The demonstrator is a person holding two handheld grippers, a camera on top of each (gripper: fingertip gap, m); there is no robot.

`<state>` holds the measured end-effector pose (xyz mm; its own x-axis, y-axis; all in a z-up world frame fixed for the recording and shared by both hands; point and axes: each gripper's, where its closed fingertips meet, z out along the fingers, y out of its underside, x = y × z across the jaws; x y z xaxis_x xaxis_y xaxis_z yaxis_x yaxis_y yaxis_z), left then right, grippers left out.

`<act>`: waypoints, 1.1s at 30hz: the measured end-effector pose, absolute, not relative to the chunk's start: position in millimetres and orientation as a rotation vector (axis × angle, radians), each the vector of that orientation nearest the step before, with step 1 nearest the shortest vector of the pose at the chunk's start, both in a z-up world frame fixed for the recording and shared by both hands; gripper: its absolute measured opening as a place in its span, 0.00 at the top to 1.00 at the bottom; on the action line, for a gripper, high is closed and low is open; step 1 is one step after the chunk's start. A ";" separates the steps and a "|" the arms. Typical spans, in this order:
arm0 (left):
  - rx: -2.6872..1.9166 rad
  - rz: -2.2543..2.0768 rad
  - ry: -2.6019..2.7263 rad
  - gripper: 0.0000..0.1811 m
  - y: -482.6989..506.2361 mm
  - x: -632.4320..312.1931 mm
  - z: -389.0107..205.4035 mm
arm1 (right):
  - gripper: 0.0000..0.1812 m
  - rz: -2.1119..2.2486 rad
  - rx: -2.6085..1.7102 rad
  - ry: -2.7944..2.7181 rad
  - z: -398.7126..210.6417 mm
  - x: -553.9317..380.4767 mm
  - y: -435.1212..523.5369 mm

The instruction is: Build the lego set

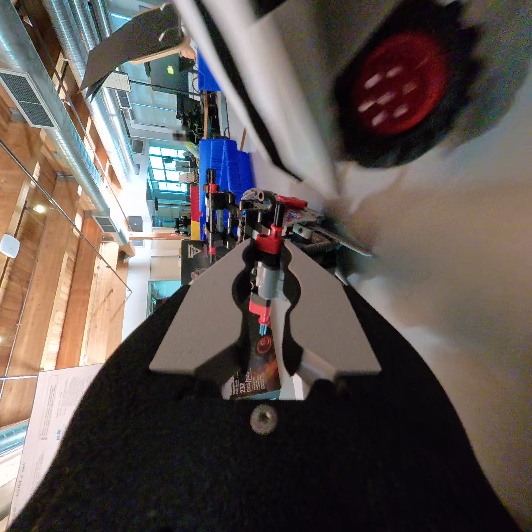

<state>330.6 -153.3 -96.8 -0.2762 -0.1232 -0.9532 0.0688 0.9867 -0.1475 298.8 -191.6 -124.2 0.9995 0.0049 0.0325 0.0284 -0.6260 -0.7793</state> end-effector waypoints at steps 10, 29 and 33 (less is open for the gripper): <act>-0.037 -0.182 1.845 0.93 -153.6 330.3 -96.7 | 0.59 0.106 -2.392 -0.113 -163.2 257.6 -224.9; -0.029 -0.191 1.845 0.93 -153.2 329.3 -96.5 | 0.67 -0.020 -2.708 -0.454 -163.0 248.1 -256.7; -0.026 -0.194 1.846 0.93 -153.3 329.3 -96.3 | 0.67 -0.096 -2.707 -0.469 -160.8 251.8 -252.5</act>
